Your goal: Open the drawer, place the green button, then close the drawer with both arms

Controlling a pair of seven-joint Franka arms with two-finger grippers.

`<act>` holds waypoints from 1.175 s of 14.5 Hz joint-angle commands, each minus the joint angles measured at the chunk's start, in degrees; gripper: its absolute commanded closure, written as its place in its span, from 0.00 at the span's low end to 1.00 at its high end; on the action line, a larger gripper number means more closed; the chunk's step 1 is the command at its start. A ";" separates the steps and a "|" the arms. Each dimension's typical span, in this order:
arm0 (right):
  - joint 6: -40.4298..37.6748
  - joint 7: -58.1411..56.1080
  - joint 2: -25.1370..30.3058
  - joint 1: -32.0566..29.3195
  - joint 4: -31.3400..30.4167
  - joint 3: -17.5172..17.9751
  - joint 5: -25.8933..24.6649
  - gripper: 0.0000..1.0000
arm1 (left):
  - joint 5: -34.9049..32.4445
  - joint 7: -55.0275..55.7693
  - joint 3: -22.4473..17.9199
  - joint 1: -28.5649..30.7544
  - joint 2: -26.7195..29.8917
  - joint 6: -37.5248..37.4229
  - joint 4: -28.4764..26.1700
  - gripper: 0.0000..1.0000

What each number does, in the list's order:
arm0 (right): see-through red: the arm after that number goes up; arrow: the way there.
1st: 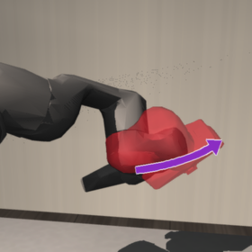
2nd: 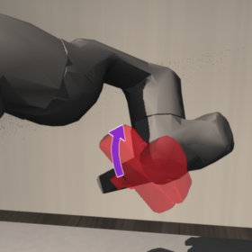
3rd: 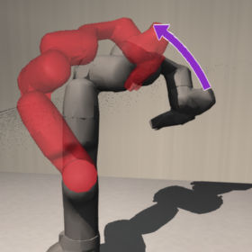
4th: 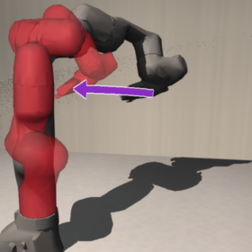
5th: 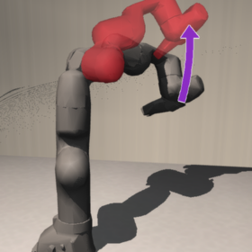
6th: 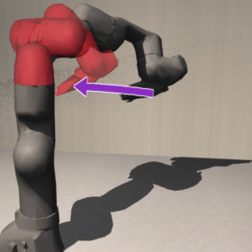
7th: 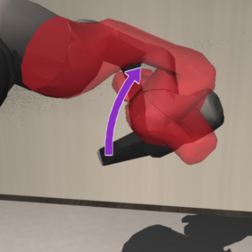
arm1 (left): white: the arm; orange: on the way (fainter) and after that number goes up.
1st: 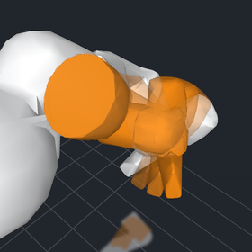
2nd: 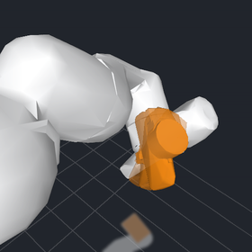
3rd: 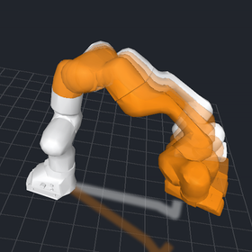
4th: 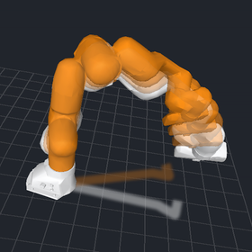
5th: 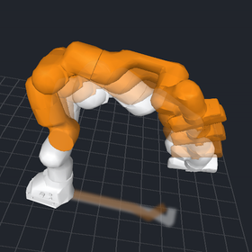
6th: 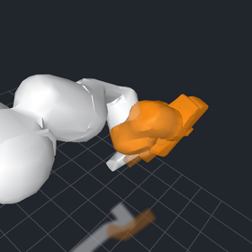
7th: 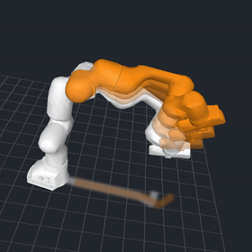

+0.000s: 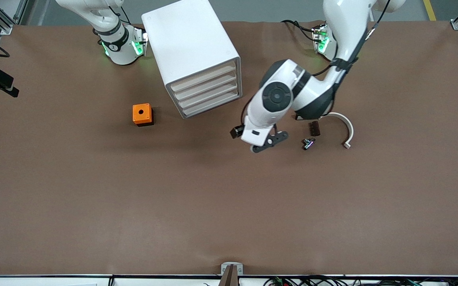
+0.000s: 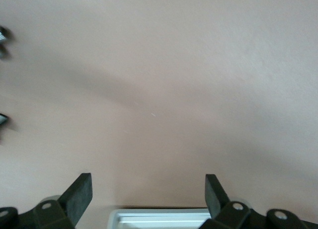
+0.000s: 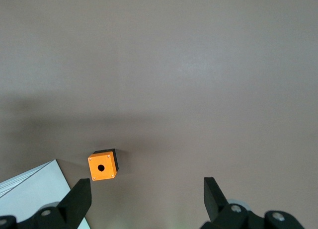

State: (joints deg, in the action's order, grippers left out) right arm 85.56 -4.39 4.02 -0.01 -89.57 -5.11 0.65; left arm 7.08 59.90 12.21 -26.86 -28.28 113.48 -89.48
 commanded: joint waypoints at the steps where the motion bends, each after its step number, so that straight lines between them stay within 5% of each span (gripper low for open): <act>1: 0.66 -0.71 3.18 -0.43 -3.50 0.37 -0.57 0.00 | -2.95 -4.77 0.61 4.60 4.36 -4.65 -1.14 0.00; 10: 1.45 -0.71 4.59 -0.52 -5.09 0.19 -0.48 0.00 | -3.13 -23.93 0.71 21.83 16.14 -14.86 -4.11 0.00; 17: 1.71 -0.71 6.08 -0.61 -7.28 0.10 -0.48 0.00 | -3.13 -38.18 -5.96 24.22 27.48 -15.13 -12.56 0.00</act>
State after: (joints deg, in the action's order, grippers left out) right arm 86.21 -4.39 7.50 -0.01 -94.05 -5.33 0.65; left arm 4.86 24.22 7.85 -2.62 -5.57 98.18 -98.25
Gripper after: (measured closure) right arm 0.000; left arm 0.000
